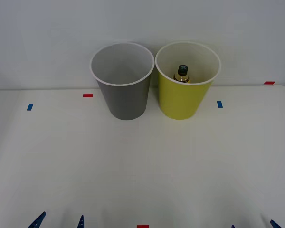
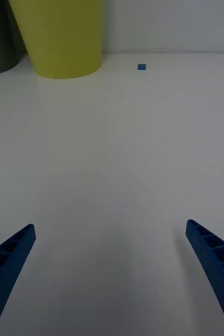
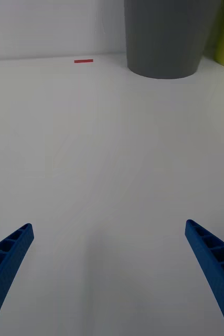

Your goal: Put cans in the gray bin and PET bottles in the light green bin.

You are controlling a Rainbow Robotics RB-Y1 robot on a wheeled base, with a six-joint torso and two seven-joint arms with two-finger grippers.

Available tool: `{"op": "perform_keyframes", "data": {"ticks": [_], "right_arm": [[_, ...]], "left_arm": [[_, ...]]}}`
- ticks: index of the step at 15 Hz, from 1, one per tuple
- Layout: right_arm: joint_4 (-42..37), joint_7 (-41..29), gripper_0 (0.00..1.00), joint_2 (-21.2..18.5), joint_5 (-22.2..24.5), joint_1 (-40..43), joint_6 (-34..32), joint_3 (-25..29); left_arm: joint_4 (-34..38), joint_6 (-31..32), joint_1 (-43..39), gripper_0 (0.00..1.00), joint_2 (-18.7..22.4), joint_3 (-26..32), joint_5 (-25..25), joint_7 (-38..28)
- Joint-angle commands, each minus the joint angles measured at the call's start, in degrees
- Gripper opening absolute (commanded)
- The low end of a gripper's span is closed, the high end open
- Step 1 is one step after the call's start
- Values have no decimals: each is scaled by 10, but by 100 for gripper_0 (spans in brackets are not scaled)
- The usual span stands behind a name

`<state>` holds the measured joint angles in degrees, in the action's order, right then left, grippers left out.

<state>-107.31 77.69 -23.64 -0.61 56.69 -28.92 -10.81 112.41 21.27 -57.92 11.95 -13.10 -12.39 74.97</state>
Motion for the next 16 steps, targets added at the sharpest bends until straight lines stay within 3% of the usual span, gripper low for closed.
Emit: {"op": "perform_keyframes", "data": {"ticks": [1,16], "right_arm": [[0,0,100,0,0,0,0,0],[0,0,100,0,0,0,0,0]], "left_arm": [[0,0,0,100,0,0,0,0],[0,0,0,100,0,0,0,0]]}}
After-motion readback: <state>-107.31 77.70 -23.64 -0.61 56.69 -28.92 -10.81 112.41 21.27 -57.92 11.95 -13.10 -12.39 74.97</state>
